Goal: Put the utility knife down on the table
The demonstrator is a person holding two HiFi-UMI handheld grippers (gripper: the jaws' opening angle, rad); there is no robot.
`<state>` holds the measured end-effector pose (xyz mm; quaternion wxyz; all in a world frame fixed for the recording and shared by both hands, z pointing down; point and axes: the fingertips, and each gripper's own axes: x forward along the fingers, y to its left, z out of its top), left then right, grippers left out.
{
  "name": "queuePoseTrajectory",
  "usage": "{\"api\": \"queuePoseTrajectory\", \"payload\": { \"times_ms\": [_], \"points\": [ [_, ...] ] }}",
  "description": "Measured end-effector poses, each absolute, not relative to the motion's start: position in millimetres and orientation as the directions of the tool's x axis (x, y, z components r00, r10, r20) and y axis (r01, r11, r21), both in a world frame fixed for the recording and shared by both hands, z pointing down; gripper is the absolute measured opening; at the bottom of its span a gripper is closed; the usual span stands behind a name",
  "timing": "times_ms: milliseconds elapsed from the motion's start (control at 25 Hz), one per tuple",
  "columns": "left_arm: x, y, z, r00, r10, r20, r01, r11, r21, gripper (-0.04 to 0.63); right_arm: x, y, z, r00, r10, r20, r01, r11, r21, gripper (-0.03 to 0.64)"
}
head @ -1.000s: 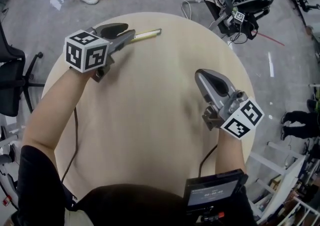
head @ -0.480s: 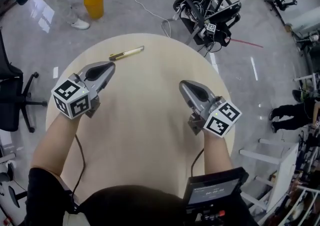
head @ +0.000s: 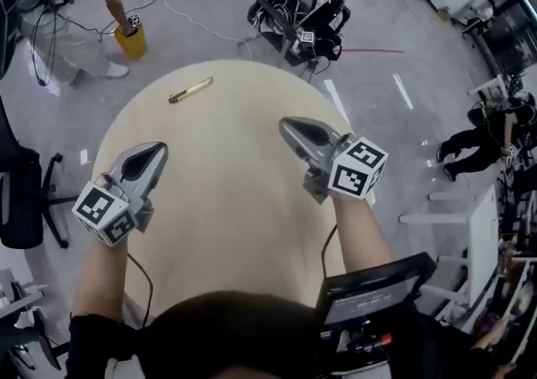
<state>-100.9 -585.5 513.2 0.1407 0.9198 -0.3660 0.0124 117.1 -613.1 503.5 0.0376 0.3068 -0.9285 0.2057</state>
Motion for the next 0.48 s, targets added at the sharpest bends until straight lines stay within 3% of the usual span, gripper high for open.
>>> {"api": "queuePoseTrajectory", "payload": {
  "times_ms": [480],
  "points": [
    [-157.1, -459.1, 453.0, 0.719, -0.691, 0.077, -0.673, -0.665, 0.323, -0.003, 92.1, -520.3, 450.4, -0.797, -0.575, 0.185, -0.598, 0.711, -0.369, 0.014]
  ]
}}
